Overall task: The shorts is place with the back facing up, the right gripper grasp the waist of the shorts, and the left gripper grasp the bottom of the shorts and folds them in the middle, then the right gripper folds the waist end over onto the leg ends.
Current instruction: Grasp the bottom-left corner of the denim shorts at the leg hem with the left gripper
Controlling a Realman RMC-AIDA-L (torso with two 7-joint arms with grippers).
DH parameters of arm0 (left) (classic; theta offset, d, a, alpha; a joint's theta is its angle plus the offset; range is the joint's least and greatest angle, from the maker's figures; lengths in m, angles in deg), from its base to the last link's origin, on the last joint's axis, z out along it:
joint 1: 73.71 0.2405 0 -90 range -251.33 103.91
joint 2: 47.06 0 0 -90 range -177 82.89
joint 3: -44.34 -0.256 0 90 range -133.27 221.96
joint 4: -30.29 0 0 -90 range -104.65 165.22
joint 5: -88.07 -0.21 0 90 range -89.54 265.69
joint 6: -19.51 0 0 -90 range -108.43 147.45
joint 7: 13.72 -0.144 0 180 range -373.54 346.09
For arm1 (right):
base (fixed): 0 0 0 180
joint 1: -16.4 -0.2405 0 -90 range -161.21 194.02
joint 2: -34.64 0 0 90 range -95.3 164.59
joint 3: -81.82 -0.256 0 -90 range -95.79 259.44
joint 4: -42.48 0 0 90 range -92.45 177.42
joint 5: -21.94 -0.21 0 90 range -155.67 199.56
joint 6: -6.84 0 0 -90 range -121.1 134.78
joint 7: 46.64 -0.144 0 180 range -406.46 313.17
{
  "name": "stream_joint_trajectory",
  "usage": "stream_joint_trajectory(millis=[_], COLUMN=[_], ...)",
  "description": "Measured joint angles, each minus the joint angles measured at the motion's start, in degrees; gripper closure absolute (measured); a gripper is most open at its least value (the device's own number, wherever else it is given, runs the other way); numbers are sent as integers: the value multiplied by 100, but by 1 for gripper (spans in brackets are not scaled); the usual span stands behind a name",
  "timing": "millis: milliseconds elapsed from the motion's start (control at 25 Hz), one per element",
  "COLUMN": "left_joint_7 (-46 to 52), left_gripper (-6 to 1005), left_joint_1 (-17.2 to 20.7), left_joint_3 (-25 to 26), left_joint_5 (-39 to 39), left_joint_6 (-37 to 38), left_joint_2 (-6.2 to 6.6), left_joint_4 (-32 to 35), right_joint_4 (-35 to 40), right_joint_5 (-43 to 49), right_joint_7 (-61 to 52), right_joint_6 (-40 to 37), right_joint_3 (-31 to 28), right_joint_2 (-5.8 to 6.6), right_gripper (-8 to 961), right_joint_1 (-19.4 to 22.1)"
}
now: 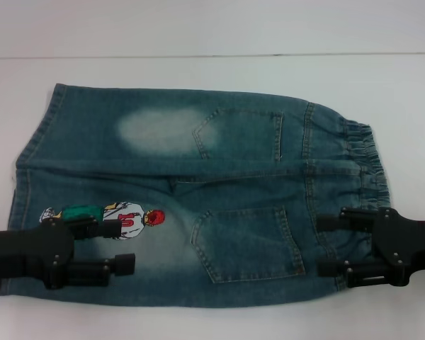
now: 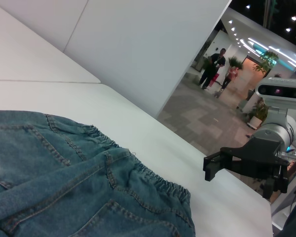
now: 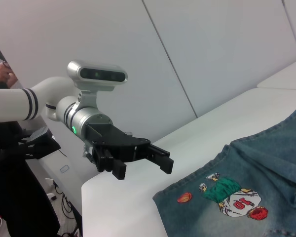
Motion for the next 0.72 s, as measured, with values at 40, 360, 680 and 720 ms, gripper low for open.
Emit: stream_joint_trajectory(millis=[40,360,680,720], left_joint_7=[-4,-11,30,72], left_gripper=[95,95,95,95], left_joint_1=[2,21,31,31], left_joint_3=[0,0,24,34], left_joint_5=[0,0,0,0], left_joint_6=[0,1,45,76], left_joint_2=[-1,-10,0,12], left_joint_4=[0,-6,-9,-6], right_joint_4=[1,2,2,2], right_joint_5=[1,3,3,3], right_joint_7=[-3,-21,-16,-18], right_joint_6=[1,2,2,1], right_joint_3=[0,-1,-1,-2], right_joint_2=[0,-2,-2,-2], right_gripper=[41,41,41,41], right_joint_1=[0,-27,-34,-34])
